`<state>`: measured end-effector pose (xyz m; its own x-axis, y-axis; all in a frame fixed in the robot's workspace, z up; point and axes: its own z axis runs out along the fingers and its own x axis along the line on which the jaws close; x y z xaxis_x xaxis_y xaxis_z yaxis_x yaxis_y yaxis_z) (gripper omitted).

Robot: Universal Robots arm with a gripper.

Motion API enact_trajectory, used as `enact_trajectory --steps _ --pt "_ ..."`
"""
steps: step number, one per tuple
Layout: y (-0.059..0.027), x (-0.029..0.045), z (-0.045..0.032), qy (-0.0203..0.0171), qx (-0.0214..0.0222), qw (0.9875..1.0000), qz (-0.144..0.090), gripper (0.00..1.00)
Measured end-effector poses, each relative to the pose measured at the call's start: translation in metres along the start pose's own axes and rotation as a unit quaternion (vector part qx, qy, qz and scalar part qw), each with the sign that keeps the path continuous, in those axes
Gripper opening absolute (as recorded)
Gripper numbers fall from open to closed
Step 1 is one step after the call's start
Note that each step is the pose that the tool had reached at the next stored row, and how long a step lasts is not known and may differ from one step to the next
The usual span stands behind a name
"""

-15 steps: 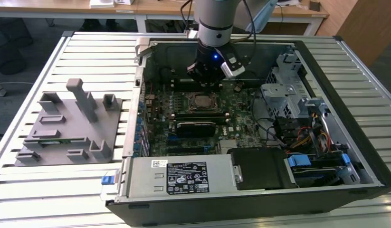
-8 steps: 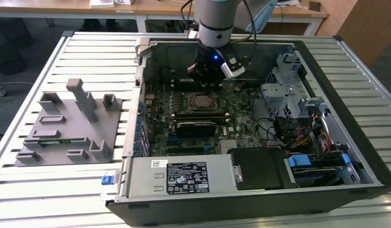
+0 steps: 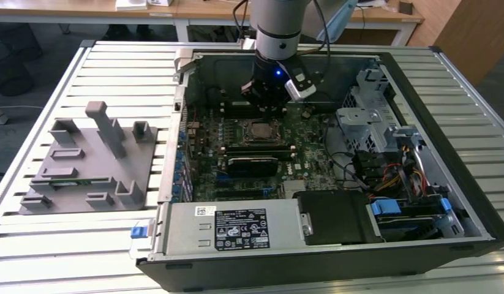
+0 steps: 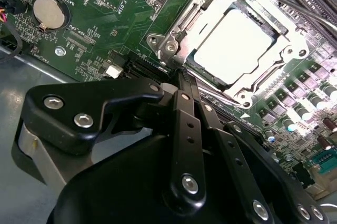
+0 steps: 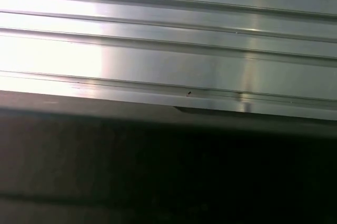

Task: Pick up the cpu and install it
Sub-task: 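Install the first cpu locking lever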

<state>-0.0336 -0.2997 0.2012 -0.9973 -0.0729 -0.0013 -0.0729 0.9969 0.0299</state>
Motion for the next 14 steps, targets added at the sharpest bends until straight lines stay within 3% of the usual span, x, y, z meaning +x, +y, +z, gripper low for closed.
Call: enact_trajectory --steps 7,14 --pt "-0.0002 -0.0001 0.0024 0.0016 0.0119 0.9999 0.0 0.11" --pt "-0.0004 -0.0007 0.0051 0.0036 0.0129 0.9999 0.0 0.11"
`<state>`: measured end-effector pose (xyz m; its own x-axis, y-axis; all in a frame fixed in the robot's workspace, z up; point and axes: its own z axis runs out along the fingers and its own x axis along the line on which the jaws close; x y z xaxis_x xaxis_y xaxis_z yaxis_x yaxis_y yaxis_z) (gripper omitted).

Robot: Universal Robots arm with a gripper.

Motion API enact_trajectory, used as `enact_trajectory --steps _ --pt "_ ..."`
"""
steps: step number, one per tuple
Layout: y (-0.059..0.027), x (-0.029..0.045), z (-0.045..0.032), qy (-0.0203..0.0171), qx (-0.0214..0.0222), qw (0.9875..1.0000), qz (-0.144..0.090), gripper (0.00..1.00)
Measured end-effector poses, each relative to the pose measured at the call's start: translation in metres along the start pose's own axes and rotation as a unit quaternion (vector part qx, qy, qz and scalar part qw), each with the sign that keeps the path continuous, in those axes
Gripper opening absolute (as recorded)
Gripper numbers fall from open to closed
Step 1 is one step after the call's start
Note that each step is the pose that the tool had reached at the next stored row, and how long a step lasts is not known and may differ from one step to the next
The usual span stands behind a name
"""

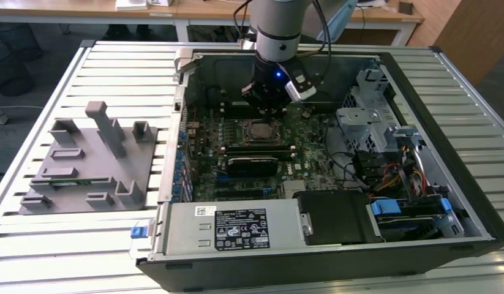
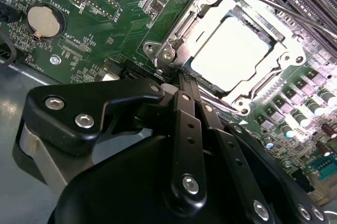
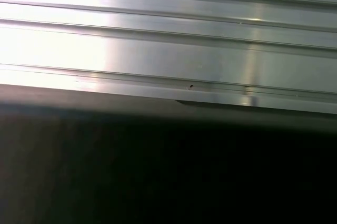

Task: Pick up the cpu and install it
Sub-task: 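Install the first cpu locking lever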

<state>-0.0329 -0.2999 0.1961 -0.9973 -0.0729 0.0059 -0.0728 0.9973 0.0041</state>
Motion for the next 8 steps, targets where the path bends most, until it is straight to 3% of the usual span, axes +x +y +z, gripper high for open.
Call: enact_trajectory --steps 8 --pt "0.0001 -0.0001 -0.0054 0.0003 -0.0003 1.0 0.0 0.11"
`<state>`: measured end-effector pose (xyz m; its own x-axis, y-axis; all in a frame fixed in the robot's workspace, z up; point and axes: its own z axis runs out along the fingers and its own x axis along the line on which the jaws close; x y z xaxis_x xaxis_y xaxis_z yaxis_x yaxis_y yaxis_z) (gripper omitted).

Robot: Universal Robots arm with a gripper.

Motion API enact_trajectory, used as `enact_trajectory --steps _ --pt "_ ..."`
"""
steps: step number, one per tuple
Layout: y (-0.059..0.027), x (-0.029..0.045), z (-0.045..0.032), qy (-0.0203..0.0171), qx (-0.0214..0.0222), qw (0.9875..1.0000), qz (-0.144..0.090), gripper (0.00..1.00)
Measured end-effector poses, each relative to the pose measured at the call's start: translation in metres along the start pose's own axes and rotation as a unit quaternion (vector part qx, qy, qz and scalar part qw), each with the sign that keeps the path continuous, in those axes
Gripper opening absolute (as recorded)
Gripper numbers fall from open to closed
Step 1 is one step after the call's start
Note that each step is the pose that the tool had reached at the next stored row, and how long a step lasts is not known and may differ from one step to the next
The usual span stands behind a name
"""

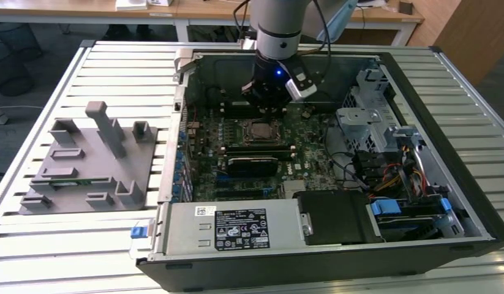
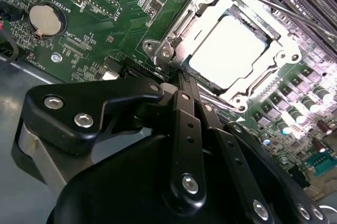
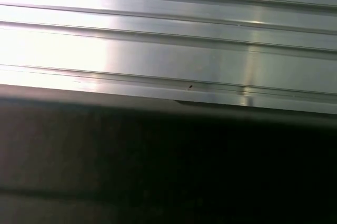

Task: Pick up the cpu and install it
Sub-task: 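Install the first cpu locking lever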

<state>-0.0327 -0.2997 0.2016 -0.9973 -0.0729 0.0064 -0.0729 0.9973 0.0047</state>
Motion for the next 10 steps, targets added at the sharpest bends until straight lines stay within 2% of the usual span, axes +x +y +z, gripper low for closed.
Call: enact_trajectory --steps 3,4,7,10 --pt "0.0 -0.0001 -0.0003 -0.0001 0.0003 1.0 0.0 0.11" --pt "0.0 -0.0001 -0.0003 0.0001 0.0016 1.0 0.0 0.11" --pt "0.0 -0.0003 0.0006 0.0007 0.0088 1.0 0.0 0.11" --pt "-0.0002 -0.0007 0.0027 0.0015 0.0142 0.9999 0.0 0.11"
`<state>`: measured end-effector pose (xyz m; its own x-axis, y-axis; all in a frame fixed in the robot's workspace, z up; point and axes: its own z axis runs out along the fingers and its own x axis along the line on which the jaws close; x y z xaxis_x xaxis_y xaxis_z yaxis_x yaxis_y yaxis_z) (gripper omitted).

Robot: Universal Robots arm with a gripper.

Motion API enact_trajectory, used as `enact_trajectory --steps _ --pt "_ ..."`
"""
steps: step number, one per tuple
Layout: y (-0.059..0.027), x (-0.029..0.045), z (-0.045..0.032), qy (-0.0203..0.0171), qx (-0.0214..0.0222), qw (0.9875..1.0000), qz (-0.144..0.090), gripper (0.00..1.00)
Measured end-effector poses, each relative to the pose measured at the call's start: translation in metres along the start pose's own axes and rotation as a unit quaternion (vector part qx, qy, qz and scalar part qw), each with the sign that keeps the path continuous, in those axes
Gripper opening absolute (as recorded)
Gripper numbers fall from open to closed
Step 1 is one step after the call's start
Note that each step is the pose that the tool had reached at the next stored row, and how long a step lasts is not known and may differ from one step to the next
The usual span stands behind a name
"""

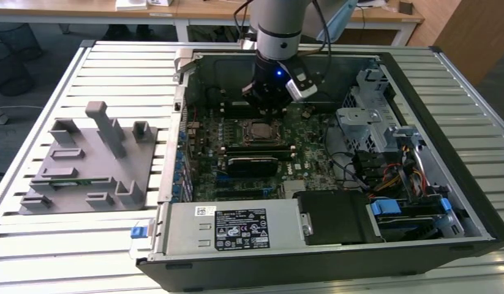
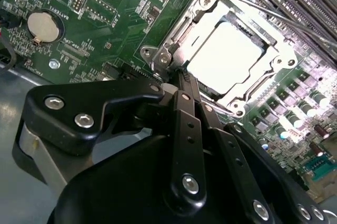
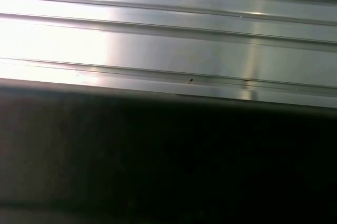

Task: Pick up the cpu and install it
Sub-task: 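Install the first cpu locking lever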

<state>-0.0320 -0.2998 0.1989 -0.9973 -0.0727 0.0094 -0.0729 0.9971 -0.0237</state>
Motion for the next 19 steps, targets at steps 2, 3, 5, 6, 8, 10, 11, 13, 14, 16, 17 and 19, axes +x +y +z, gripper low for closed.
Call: enact_trajectory --steps 2,3,5,6,8,10,11,13,14,16,17,19 --pt "0.0 -0.0003 0.0014 0.0006 0.0028 1.0 0.0 0.11" --pt "0.0 -0.0005 0.0019 0.001 0.0036 1.0 0.0 0.11" --pt "0.0 -0.0007 0.0023 0.0015 0.0036 1.0 0.0 0.11" --pt "0.0002 -0.0008 0.0024 0.0017 0.0035 1.0 0.0 0.11" --pt "0.0003 -0.001 0.0024 0.0026 0.0014 1.0 0.0 0.11" --pt "0.0008 -0.0011 0.0024 0.0033 -0.0016 1.0 0.0 0.11" --pt "0.001 -0.0011 0.0025 0.0035 -0.0034 1.0 0.0 0.11" --pt "0.0011 -0.0013 0.0025 0.0036 -0.0084 1.0 0.0 0.11" --pt "0.001 -0.0013 0.0024 0.0036 -0.0113 0.9999 0.0 0.11" --pt "0.001 -0.0014 0.0023 0.0037 -0.0174 0.9998 0.0 0.11" --pt "0.001 -0.0015 0.0024 0.0037 -0.0206 0.9998 0.0 0.11" --pt "0.0011 -0.0017 0.0024 0.0035 -0.0268 0.9996 0.0 0.11"
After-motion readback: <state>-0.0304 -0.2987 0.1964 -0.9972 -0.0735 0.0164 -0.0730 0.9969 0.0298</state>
